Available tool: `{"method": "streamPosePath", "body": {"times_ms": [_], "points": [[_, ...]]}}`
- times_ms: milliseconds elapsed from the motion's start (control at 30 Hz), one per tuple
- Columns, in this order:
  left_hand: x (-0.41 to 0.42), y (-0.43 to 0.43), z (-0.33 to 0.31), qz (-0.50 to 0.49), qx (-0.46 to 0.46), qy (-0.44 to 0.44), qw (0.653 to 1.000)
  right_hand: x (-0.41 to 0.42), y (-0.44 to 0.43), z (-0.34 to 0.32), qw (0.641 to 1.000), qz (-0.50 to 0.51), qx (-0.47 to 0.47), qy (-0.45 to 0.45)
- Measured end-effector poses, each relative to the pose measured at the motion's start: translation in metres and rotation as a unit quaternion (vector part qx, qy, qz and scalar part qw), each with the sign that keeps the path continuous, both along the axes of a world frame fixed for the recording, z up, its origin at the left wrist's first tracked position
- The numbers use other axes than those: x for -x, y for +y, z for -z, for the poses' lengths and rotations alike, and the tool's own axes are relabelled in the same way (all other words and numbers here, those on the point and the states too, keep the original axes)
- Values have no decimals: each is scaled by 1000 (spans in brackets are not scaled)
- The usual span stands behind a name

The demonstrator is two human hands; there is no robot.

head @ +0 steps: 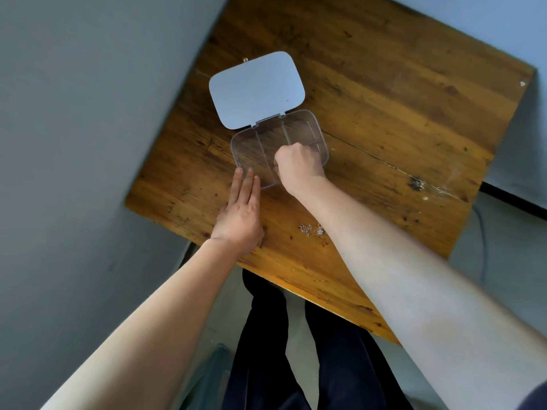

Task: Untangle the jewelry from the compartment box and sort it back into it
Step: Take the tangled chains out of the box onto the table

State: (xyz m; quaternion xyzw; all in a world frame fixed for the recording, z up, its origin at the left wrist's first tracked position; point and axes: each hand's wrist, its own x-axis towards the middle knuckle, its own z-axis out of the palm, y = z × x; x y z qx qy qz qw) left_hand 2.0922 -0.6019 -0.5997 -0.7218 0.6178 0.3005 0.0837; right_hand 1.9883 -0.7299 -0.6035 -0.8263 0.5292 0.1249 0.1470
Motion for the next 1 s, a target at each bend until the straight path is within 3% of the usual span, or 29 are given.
{"method": "streamPosePath", "body": {"times_ms": [167, 267, 400, 600, 767, 900, 1000], "points": [[1, -2, 2, -9, -4, -5, 1000, 8, -11, -1, 992, 69, -67, -82], [1, -3, 1, -15, -8, -4, 1000, 19, -15, -17, 963, 133, -97, -211], [3, -3, 0, -22, -13, -10, 1000, 42, -13, -59, 900, 192, -74, -385], [7, -5, -3, -32, -21, -21, 999, 85, -12, -124, 749, 269, -95, -598], [12, -6, -2, -37, -23, -41, 998, 122, -4, -155, 697, 292, -35, -654], [13, -6, 1, -41, -31, -50, 997, 144, 9, -143, 708, 290, -5, -644], [14, -6, 3, -50, -33, -54, 997, 154, 22, -104, 721, 362, -38, -590]]}}
